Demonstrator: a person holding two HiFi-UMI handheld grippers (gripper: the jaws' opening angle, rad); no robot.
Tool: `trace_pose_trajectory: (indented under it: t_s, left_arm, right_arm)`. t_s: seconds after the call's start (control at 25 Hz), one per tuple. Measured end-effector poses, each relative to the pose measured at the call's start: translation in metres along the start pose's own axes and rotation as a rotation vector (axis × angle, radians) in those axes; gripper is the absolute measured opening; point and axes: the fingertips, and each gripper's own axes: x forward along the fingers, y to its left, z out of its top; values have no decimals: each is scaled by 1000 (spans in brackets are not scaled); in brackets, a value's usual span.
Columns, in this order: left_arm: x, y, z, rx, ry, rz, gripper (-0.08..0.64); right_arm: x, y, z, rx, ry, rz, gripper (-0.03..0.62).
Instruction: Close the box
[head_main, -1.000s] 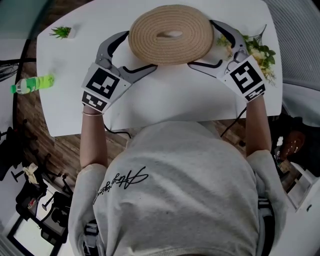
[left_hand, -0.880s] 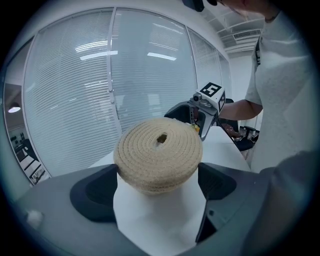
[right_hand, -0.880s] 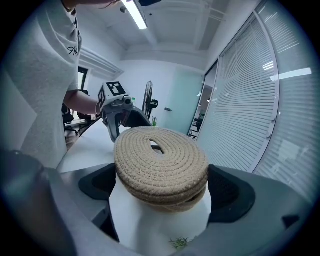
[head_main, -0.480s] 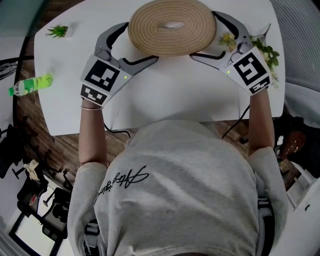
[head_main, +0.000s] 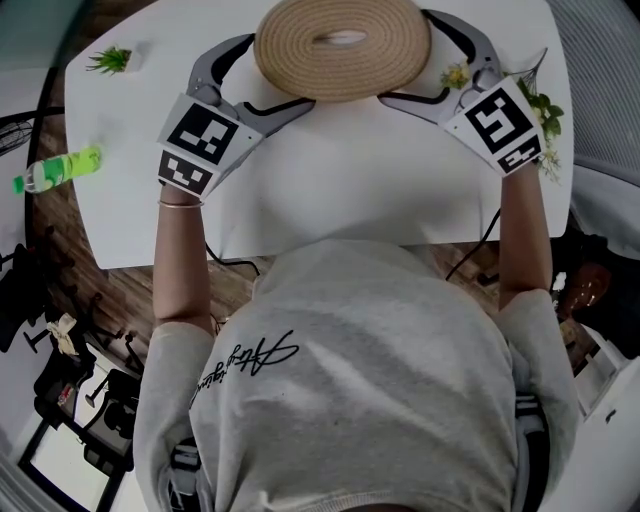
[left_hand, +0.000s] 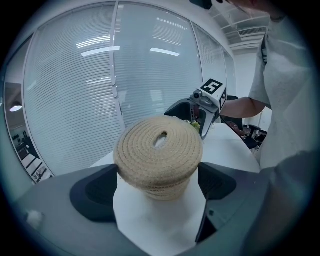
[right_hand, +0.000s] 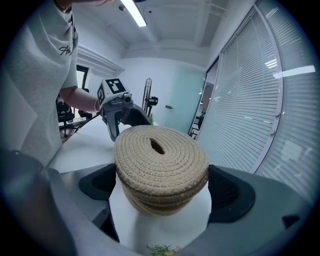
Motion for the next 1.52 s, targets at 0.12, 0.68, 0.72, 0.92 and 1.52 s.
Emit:
trace_pose_trajectory:
  t_s: [0.12, 0.68, 0.72, 0.92, 1.52]
  left_arm:
    - [4, 2, -1, -4, 9, -2, 499]
    - [7, 3, -5, -27, 27, -26, 499]
    - [7, 3, -4, -26, 27, -26, 499]
    - [7, 2, -5, -38, 28, -35, 499]
    - [11, 0, -8, -48, 4, -46, 500]
  right_arm:
    - [2, -3, -3, 3, 6, 3, 577]
    - [9, -3, -11, 57, 2, 34, 577]
    - [8, -3, -11, 58, 2, 34, 577]
    - [8, -1, -14, 81, 7, 46, 577]
    - [11, 3, -19, 160, -4, 65, 578]
